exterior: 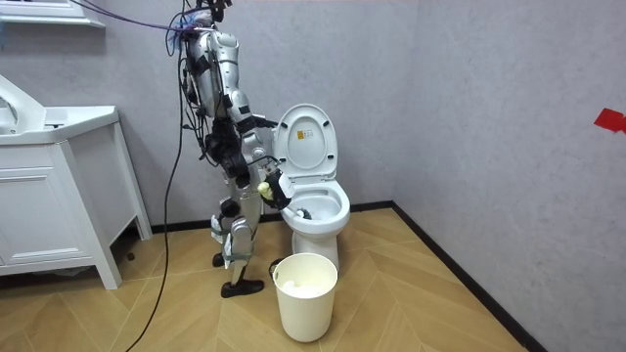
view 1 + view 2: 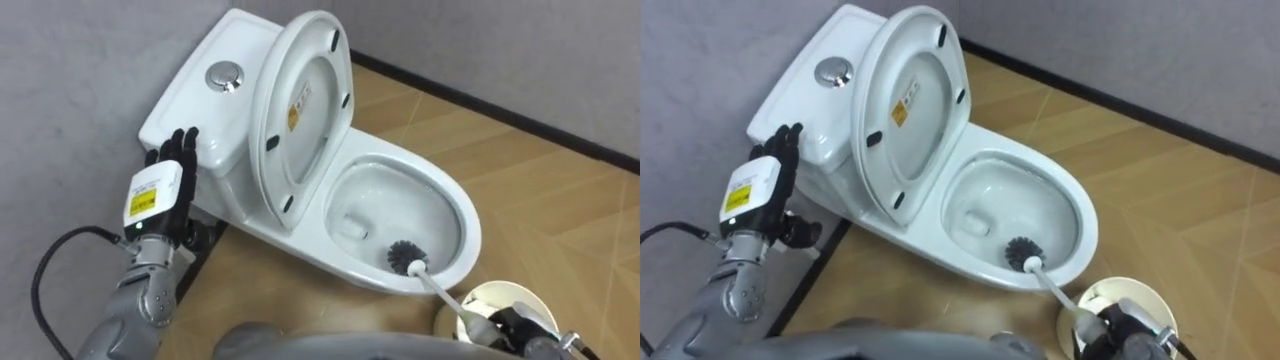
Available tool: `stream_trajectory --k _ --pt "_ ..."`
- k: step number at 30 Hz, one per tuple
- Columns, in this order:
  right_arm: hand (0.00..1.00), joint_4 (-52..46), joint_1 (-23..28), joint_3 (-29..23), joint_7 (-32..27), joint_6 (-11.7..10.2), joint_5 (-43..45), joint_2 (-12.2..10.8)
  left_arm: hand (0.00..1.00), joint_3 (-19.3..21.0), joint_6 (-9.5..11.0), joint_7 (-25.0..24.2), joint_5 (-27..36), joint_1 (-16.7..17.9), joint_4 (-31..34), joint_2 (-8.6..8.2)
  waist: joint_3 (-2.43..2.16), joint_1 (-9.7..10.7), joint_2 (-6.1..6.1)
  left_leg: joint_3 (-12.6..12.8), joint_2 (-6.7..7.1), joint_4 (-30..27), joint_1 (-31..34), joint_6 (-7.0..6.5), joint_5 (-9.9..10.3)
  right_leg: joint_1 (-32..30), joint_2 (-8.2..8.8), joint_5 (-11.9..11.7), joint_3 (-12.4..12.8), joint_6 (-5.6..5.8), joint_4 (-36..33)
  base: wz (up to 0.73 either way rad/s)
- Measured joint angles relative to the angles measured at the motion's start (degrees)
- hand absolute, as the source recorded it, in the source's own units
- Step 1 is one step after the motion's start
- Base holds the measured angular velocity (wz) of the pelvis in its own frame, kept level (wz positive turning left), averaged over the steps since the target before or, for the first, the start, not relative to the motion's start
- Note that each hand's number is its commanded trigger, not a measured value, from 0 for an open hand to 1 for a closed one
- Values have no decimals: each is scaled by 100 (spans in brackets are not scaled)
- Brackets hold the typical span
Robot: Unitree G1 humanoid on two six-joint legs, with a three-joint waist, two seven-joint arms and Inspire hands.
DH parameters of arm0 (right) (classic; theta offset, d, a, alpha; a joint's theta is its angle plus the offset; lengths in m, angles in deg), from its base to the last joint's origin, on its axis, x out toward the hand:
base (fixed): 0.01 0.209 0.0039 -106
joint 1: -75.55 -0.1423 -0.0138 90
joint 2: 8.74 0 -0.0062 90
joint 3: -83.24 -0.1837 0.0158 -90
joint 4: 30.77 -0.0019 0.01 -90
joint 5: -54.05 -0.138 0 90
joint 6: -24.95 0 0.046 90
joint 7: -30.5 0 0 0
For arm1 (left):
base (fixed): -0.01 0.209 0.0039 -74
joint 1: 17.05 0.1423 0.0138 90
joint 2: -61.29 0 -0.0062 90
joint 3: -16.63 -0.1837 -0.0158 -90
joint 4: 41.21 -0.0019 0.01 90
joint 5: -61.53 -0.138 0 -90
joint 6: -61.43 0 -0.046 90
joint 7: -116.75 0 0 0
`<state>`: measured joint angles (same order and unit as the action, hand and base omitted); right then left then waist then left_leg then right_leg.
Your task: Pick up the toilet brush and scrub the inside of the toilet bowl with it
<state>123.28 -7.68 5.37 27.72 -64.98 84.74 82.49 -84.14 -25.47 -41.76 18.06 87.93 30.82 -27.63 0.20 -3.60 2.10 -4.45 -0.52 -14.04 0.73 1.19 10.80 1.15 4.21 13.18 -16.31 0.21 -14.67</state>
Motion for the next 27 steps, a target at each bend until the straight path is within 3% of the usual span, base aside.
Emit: stream_trajectory --k 2,7,15,19,21,22,27 --pt "100 -28 14 -14 8 -6 110 -2 0 173 77 1 -8 142 0 -120 -18 -16 -27 43 -13 51 -69 2 -1 14 -12 23 61 -8 -16 -12" --pt "100 -24 140 -220 71 15 105 -83 0 573 105 48 3 458 -2 -287 1 -114 11 62 -17 69 -235 2 -1 195 -24 38 94 -9 41 -4" --pt "100 -21 200 -458 221 135 74 -154 0 903 100 81 12 920 -1 -325 -15 -340 1 -70 -18 64 -242 36 20 237 -30 65 40 -17 20 8" --pt "100 -15 212 -485 300 174 76 -154 0 1051 100 91 53 992 -31 -419 -3 -454 -57 -137 -12 83 -260 62 41 265 -39 85 16 -14 -3 9" --pt "100 -16 212 -503 356 195 84 -154 0 1088 100 170 128 1032 -60 -461 19 -484 -26 -180 -5 80 -240 63 42 262 -33 85 -32 -14 -12 8" --pt "100 -15 215 -566 407 195 87 -155 0 1158 105 210 125 1111 -59 -500 -5 -490 -75 -197 -2 73 -225 64 42 262 -31 86 -55 -14 -8 10" --pt "100 33 245 -808 417 274 55 -150 0 1309 -4 307 126 1388 -404 -525 -32 -600 -115 -228 -7 64 -214 75 48 284 -44 91 -110 -25 35 3"
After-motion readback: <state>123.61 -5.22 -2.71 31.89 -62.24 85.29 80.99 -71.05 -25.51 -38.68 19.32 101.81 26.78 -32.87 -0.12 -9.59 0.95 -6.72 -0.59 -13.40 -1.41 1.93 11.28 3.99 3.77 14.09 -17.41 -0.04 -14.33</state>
